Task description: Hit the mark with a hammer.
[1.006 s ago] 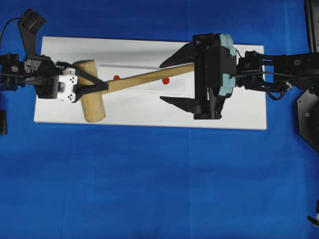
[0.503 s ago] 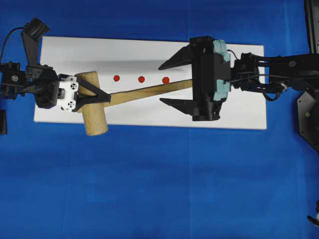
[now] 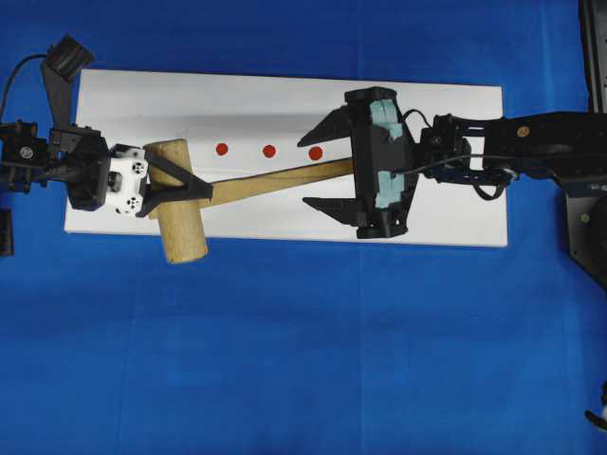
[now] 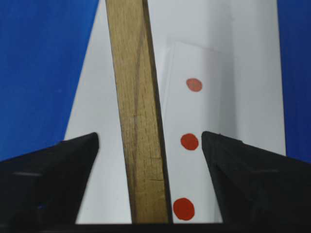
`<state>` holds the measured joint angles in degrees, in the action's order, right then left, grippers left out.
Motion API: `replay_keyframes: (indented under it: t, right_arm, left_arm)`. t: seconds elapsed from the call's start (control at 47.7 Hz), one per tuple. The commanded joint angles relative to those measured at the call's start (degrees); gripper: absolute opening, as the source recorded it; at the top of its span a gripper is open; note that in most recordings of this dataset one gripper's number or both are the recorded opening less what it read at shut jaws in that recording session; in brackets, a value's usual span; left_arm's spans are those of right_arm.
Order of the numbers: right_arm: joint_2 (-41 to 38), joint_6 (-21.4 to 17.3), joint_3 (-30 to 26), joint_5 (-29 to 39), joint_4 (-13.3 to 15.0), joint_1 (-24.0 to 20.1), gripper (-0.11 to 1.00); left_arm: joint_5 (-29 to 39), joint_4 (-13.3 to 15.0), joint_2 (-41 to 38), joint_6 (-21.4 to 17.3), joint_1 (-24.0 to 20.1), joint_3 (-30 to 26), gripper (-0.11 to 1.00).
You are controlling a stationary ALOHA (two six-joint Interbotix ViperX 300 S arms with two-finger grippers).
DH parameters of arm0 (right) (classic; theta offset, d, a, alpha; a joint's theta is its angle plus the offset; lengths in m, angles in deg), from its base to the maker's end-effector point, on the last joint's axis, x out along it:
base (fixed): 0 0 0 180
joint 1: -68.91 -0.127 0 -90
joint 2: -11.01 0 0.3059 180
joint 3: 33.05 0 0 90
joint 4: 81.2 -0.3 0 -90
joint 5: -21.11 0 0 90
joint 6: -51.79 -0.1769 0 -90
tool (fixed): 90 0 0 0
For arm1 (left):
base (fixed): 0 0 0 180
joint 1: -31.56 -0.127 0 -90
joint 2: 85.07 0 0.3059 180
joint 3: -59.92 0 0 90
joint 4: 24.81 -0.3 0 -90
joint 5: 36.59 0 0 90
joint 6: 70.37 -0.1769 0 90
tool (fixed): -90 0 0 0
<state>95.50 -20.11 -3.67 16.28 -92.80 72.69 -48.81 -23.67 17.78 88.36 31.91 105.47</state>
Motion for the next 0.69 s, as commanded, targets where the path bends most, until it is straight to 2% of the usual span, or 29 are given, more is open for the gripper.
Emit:
replay_keyframes:
  t: [0.0, 0.105, 0.21, 0.671]
  right_arm:
    - [0.5, -0.1, -1.2, -0.4, 0.7, 0.0, 0.63]
    - [0.6, 0.0, -1.2, -0.3, 0.9, 0.1, 0.3]
    - [0.6, 0.0, -1.2, -0.4, 0.9, 0.1, 0.08]
    - [0.7, -0.2, -1.5, -0.3, 0.8, 0.1, 0.08]
  left_arm:
    - [-1.0, -0.1, 0.9, -0.1, 0.5, -2.1, 0.45]
    - [-1.0, -0.1, 0.9, -0.2, 0.9, -2.2, 0.45]
    - [-1.0, -0.2, 0.9, -0.3, 1.1, -2.2, 0.45]
    - [-0.9, -0.1, 0.9, 0.2, 0.6, -2.7, 0.45]
